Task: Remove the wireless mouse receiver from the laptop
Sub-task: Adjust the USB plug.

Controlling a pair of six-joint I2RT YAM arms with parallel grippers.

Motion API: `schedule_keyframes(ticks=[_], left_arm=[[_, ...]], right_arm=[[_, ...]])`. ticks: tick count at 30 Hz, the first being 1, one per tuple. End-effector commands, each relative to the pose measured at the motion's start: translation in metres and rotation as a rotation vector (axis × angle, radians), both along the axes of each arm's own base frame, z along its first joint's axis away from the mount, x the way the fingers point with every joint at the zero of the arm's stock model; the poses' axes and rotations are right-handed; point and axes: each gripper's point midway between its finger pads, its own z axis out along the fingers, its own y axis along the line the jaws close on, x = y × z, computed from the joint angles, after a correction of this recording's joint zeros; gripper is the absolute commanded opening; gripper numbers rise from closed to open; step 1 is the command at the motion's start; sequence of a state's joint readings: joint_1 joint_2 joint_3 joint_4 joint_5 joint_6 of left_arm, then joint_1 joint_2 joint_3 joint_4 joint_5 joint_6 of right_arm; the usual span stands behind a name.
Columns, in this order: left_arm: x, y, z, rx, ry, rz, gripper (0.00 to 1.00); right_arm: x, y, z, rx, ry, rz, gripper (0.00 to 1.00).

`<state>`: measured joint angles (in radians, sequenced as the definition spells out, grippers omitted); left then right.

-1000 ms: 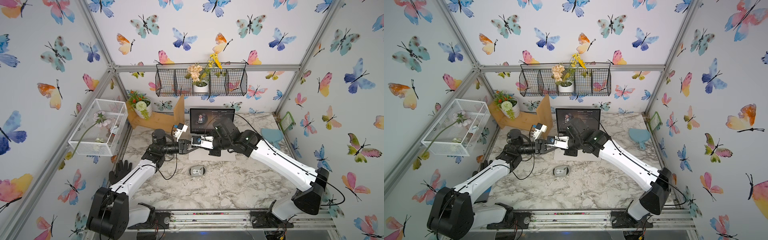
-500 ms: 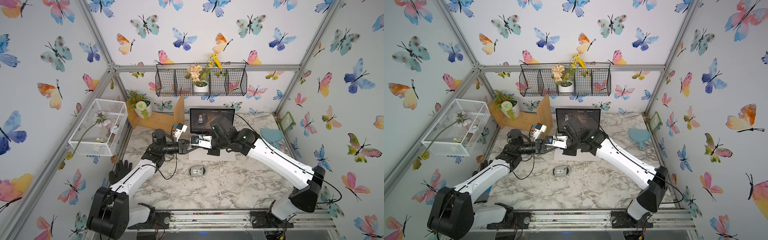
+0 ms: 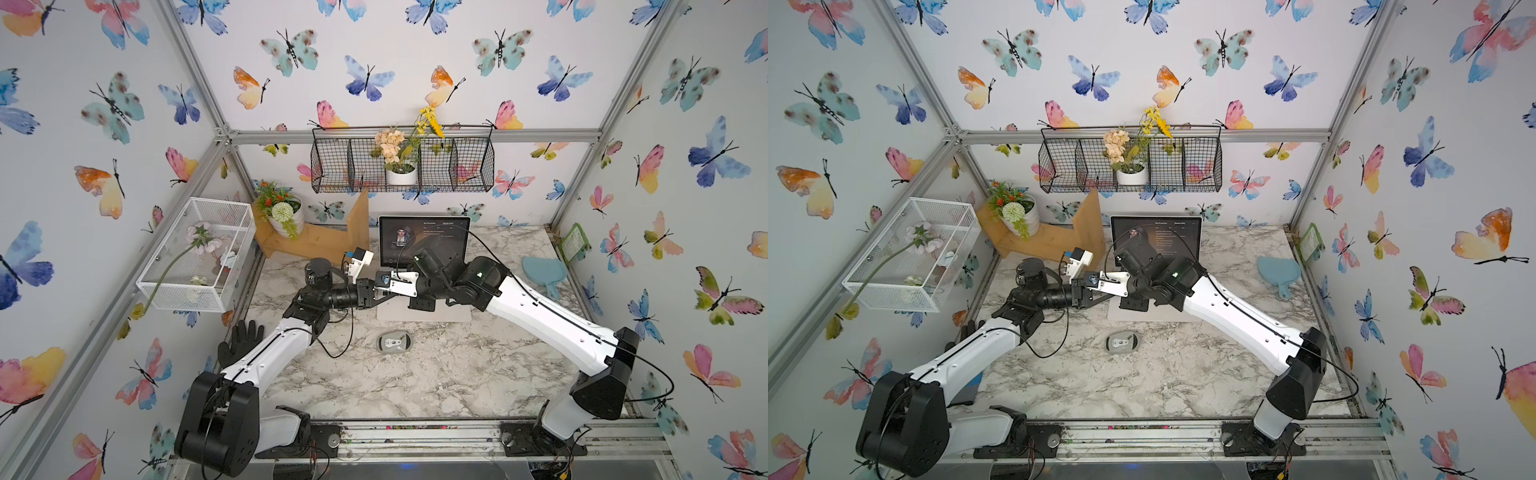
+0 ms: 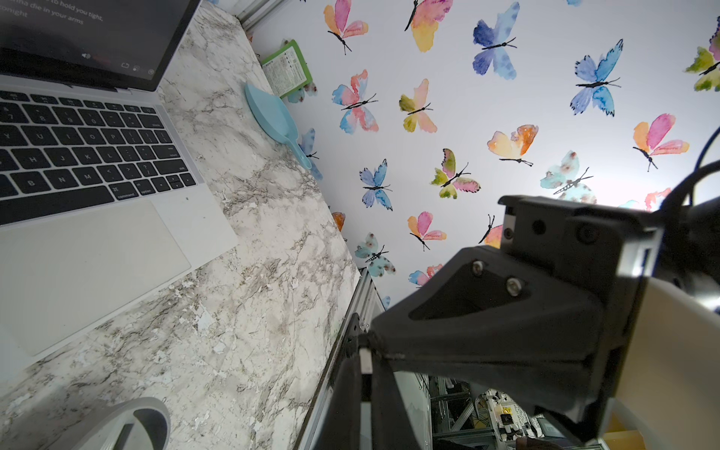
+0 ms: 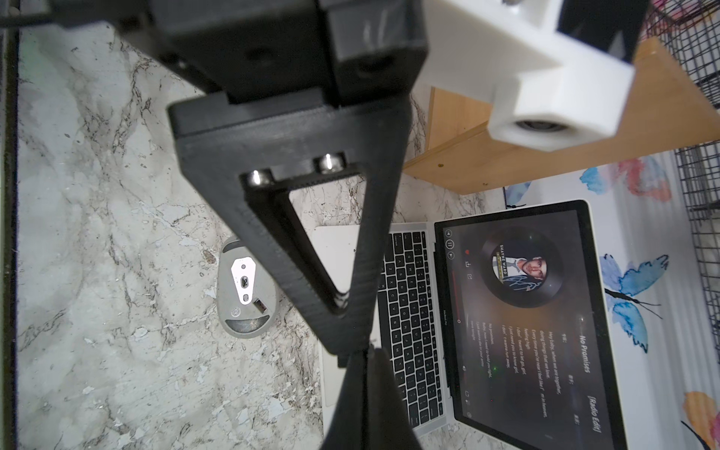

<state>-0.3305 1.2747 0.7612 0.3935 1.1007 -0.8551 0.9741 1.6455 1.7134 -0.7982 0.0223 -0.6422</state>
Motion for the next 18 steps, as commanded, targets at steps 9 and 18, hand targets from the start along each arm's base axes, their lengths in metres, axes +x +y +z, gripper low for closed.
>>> schedule_keyframes(ticks=[9,18], left_arm=[[-0.007,-0.005,0.029,-0.037,-0.111,-0.054,0.0],[-0.016,-0.004,0.061,-0.108,-0.211,-0.075,0.0]], right_arm=[[0.007,-0.03,0.111,0.453,-0.205,-0.226,0.42],[0.095,-0.135,0.108,0.852,0.453,-0.624,0.53]])
